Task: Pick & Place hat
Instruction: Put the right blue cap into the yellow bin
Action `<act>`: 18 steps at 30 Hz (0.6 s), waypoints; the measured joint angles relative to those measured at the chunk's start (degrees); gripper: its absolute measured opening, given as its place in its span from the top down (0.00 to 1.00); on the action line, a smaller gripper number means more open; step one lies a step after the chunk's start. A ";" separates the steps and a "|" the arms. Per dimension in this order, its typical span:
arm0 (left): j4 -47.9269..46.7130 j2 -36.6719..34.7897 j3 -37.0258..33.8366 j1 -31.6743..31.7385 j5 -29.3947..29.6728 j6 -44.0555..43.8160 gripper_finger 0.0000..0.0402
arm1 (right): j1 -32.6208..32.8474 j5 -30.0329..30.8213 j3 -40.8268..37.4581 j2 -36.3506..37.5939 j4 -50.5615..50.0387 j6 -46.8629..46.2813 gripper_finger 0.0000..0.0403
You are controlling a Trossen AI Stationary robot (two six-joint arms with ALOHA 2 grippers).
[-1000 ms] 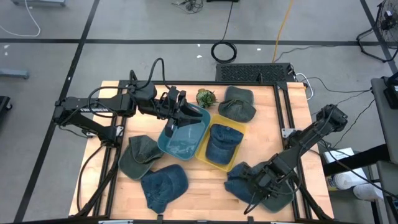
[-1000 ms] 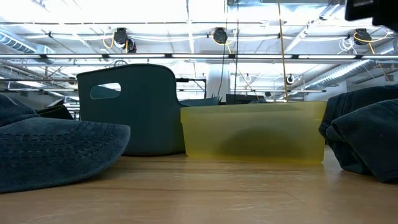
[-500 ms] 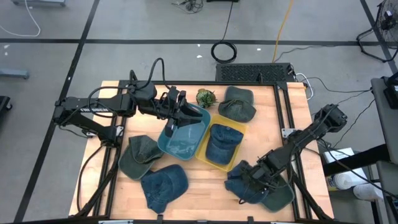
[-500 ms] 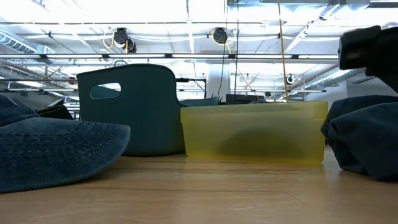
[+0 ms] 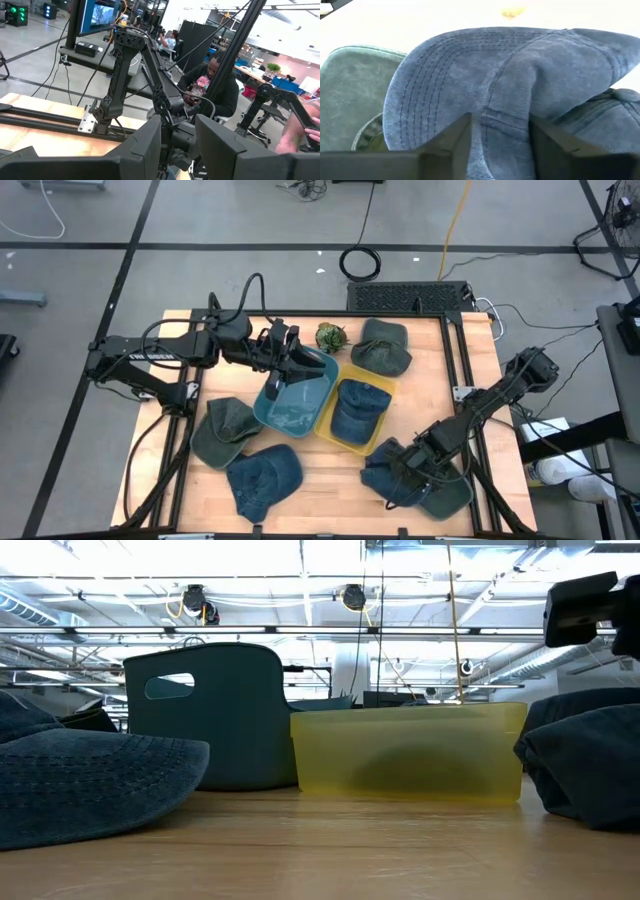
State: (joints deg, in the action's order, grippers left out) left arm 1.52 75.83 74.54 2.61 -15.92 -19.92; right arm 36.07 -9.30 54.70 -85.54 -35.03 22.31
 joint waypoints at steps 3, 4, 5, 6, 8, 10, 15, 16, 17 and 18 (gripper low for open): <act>0.02 0.00 0.00 0.00 0.00 0.00 0.68 | 0.00 0.03 0.00 0.25 0.24 -0.20 0.73; 0.02 0.00 0.00 -0.02 0.00 0.00 0.68 | 0.00 0.04 0.00 0.49 0.22 -0.48 0.77; 0.01 0.00 0.00 0.00 0.00 0.00 0.68 | 0.00 0.04 0.00 0.80 0.33 -0.50 0.81; 0.00 0.00 0.00 -0.02 0.00 0.00 0.68 | 0.00 0.04 0.00 1.10 0.55 -0.53 0.85; 0.01 0.00 0.00 -0.01 0.00 0.00 0.68 | 0.00 0.02 0.00 1.90 0.64 -0.57 0.93; 0.02 0.00 0.00 -0.02 0.00 0.00 0.68 | 0.00 0.01 0.00 2.97 0.79 -1.11 0.98; 0.00 0.00 0.00 -0.01 0.00 0.00 0.68 | 0.29 -1.51 0.00 6.99 2.65 -7.99 0.98; 0.01 0.00 0.00 0.00 0.00 0.00 0.68 | 0.55 -1.48 0.00 8.10 3.29 -9.31 0.99; 0.01 0.00 0.00 -0.01 0.00 0.00 0.68 | 0.86 -1.49 0.00 9.21 4.03 -10.50 0.99; 0.01 0.00 0.00 -0.02 0.00 0.00 0.68 | 1.20 -1.51 0.00 10.24 4.93 -11.55 0.99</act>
State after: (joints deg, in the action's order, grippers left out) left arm 1.52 75.83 74.54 2.59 -15.92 -19.92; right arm 37.27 -10.81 54.70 -75.30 -30.10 10.76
